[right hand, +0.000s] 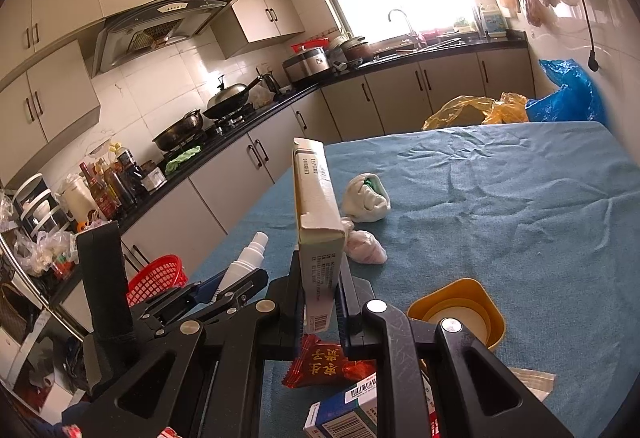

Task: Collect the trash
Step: 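Hold the spray bottle in the left tool while the right tool holds the box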

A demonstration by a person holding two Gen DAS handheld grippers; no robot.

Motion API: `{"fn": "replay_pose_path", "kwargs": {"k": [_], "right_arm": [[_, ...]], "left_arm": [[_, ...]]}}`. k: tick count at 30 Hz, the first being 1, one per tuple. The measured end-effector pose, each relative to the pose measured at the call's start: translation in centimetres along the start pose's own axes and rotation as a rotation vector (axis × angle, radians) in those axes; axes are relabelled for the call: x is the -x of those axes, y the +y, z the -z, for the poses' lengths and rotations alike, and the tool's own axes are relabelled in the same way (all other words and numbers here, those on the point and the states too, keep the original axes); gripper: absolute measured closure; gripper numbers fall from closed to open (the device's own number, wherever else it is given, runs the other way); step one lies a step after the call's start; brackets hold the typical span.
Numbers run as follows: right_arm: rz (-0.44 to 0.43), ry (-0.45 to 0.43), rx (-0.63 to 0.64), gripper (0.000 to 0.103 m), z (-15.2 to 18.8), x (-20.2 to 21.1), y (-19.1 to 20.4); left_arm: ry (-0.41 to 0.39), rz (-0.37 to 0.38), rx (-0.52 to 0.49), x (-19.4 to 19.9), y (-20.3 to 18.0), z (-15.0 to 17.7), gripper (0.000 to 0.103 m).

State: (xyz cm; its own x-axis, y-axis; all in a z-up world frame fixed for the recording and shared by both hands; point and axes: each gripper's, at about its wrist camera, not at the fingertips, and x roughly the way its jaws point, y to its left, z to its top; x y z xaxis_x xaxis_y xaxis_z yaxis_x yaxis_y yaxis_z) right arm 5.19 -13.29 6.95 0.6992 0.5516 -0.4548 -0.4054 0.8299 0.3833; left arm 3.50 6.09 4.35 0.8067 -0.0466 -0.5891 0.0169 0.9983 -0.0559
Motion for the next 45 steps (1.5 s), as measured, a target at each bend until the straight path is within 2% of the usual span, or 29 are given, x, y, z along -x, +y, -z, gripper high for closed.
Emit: {"fn": "replay_pose_path", "kwargs": {"k": [23, 33, 40, 45], "right_arm": [[0.005, -0.011, -0.001, 0.089, -0.2, 0.3, 0.0], [0.044, -0.066, -0.007, 0.089, -0.6, 1.8, 0.5], [0.048, -0.124, -0.025, 0.089, 0.2, 4.9, 1.7], [0.02, -0.116, -0.029, 0.089, 2.0, 5.9, 3.1]], "left_arm": [[-0.01, -0.013, -0.004, 0.1, 0.3, 0.2, 0.074], [-0.03, -0.014, -0.001, 0.8, 0.4, -0.2, 0.074], [-0.037, 0.035, 0.007, 3.9, 0.0, 0.4, 0.074], [-0.039, 0.071, 0.024, 6.8, 0.4, 1.4, 0.074]]}}
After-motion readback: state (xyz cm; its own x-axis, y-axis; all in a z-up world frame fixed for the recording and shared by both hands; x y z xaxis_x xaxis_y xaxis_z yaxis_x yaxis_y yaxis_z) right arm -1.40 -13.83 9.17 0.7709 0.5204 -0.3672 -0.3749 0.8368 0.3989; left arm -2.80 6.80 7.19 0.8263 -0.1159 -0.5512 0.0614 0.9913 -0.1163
